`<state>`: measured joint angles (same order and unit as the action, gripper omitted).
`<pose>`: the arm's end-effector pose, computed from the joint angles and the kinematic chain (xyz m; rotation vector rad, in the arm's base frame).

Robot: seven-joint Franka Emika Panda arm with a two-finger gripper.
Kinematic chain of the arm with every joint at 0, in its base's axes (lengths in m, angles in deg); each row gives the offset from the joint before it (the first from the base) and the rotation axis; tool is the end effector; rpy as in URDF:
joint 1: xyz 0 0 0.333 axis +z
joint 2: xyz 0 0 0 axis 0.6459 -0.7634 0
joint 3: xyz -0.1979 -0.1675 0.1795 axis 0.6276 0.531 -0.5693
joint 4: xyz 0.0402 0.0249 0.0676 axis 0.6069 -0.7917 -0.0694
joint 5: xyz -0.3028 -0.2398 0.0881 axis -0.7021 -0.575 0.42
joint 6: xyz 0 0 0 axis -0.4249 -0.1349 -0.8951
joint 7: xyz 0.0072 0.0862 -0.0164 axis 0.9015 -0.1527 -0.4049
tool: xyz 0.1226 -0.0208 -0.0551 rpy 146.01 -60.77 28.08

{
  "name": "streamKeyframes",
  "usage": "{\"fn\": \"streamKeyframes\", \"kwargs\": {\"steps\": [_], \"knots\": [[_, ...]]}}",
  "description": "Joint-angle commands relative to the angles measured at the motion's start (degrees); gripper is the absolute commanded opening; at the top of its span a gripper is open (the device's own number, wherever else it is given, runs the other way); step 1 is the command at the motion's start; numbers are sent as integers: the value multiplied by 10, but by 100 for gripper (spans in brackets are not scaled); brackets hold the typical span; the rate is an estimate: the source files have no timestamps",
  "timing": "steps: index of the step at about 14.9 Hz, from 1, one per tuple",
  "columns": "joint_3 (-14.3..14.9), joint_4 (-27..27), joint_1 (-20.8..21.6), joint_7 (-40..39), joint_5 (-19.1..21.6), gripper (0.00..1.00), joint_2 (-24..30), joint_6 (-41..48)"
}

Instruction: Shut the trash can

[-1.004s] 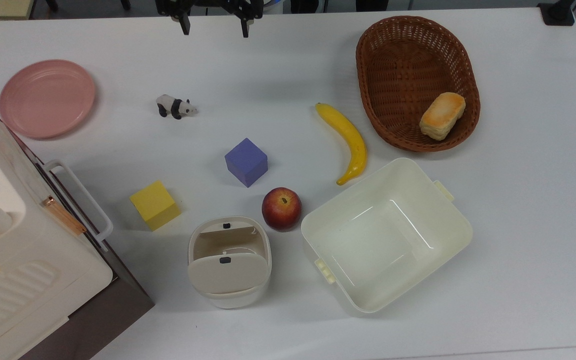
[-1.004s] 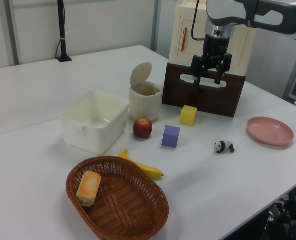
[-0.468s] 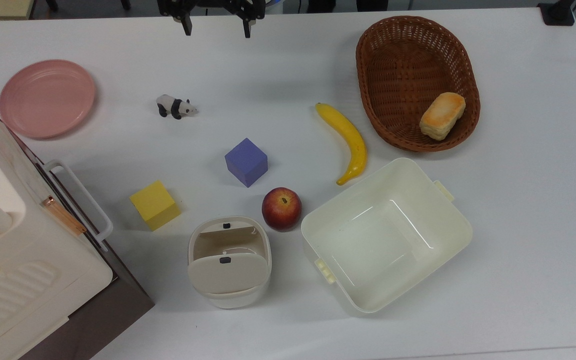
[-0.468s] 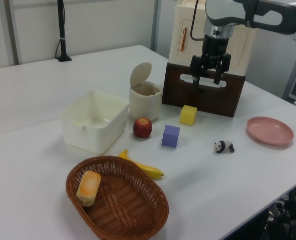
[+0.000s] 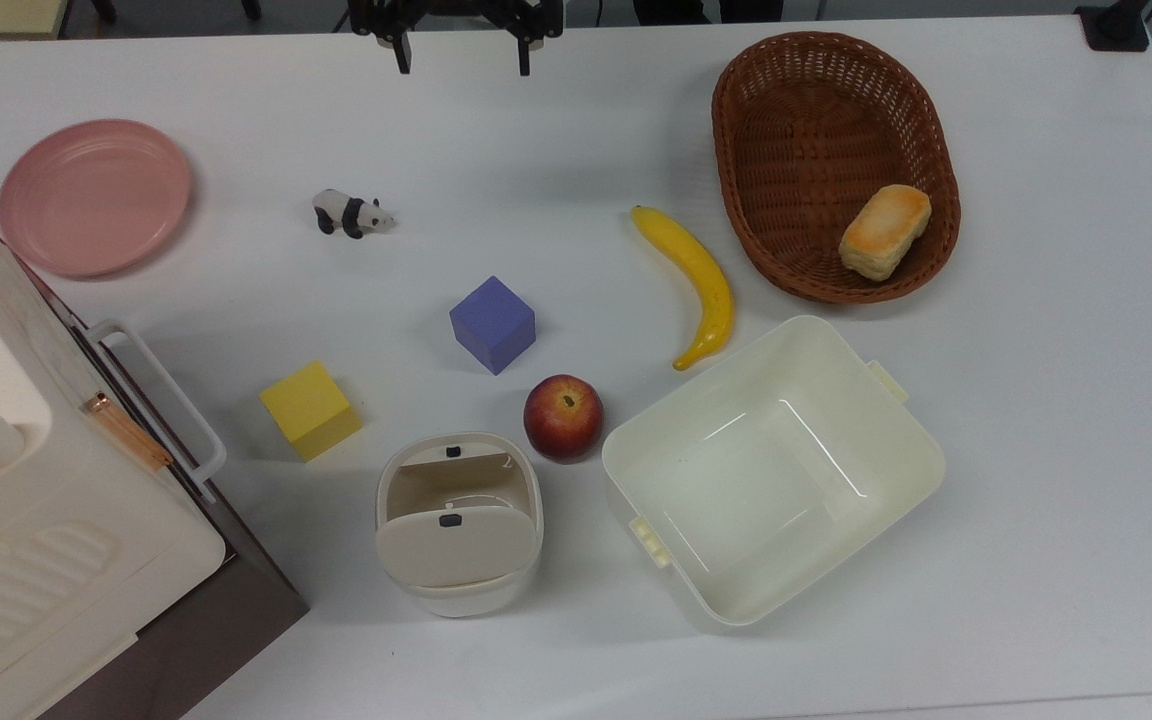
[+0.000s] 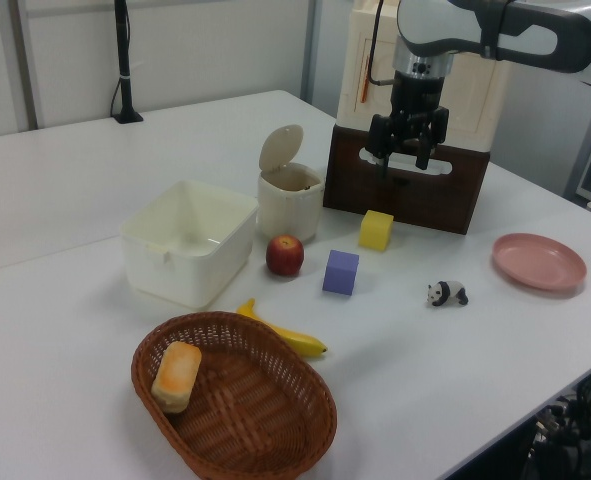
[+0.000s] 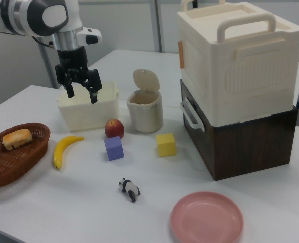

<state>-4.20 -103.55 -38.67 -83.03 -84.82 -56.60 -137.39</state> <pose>0.5661 0.0093 0.5563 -3.1407 0.0122 0.0521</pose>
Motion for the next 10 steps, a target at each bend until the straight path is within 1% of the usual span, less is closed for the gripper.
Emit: {"fn": "streamKeyframes", "kwargs": {"steps": [1,2,4,5,7,10], "knots": [[-5,3,-9,1,-8,100,-5,-15],[-5,1,-10,3,-6,95,-4,-33],[-5,0,-11,-3,-4,56,-4,-48],[-5,-1,-13,-3,-4,42,-5,-59],[-5,-3,-17,-6,-3,0,-4,-67],[-5,-3,-17,-5,-3,0,-5,-67]]}}
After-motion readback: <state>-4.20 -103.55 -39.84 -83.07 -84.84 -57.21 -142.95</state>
